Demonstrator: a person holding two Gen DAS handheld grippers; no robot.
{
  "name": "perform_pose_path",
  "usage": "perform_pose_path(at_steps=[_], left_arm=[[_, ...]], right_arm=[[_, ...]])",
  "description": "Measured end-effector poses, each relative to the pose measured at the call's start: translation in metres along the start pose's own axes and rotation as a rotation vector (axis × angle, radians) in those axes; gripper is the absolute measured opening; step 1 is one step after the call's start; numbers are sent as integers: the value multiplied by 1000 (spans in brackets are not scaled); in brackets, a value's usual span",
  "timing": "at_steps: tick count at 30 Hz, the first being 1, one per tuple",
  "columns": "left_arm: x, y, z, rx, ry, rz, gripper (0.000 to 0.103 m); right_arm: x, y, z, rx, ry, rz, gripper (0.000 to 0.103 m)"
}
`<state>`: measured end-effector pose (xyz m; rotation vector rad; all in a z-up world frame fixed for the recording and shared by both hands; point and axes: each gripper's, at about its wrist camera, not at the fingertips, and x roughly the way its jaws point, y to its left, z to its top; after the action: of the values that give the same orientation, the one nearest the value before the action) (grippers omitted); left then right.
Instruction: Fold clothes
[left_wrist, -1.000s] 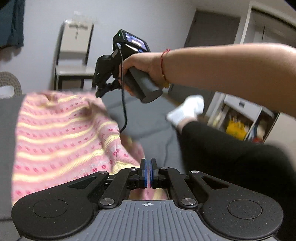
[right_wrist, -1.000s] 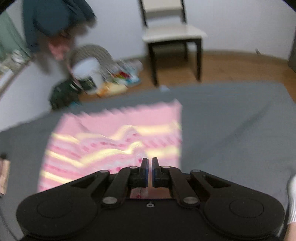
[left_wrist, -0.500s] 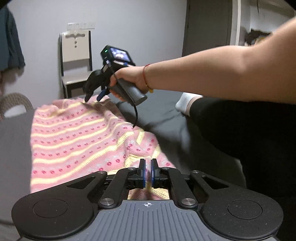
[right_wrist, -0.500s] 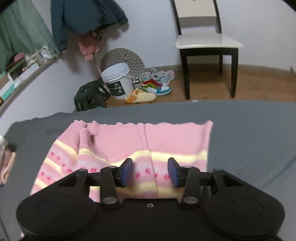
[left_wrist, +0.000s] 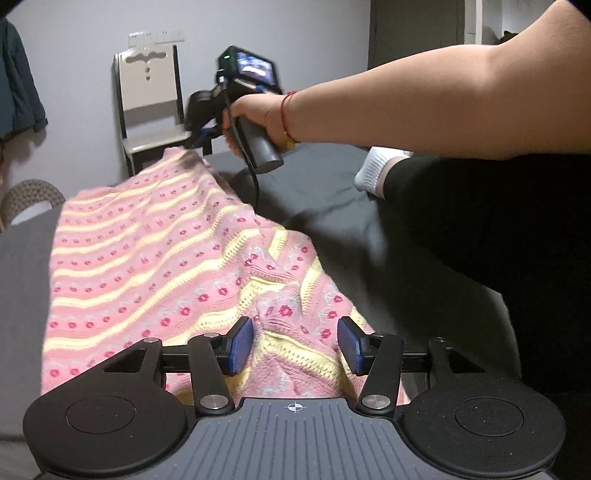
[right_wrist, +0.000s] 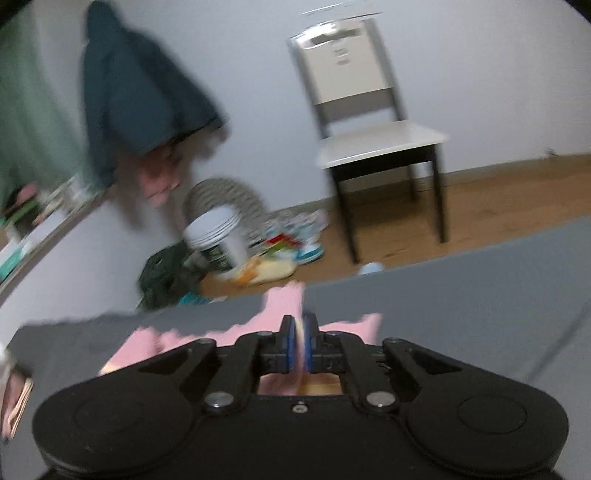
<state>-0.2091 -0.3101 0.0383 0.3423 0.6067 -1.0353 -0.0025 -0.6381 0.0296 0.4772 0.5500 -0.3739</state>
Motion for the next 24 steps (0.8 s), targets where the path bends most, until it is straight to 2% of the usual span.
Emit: perform_pose_path(at_steps=[2,3,6,7,8,10,12,15,17,21,22,23,24], left_arm=[[5,-1,-2,-5,29,3,52],[5,-1,-3,-8,31,1,51],[2,0,-4,1,23,12,51],[1,0,-4,7,21,18,51],[0,0,-4,12,20,24,51],[-2,-2,-3,24,20,40,52],[-2,-4,-1,35,22,50,52],[-2,-4,0,27,24,36,51],[-2,-3,-1,23,26,41,51],[-1,-1,-1,10,28,37,27],[-2,-1,-2,14,25,37,18],[-2,0,-2,18,23,38,17],[-2,1,-2,16,20,38,14]], right_arm=[[6,-18,-6,39,33,-64,2],[8,-27,-9,59,53,-69,2],[9,-44,-13,127,72,-18,8],[8,-47,-11,152,75,16,19],[7,-49,-8,171,79,65,35],[4,-45,-4,168,79,137,40],[3,-39,-2,136,94,167,40],[3,-22,1,74,116,161,40],[12,-15,1,76,194,152,40],[20,-8,-6,57,258,116,39],[22,-8,-8,62,267,119,35],[23,-8,-9,60,265,120,25],[24,-7,-10,59,263,120,19]])
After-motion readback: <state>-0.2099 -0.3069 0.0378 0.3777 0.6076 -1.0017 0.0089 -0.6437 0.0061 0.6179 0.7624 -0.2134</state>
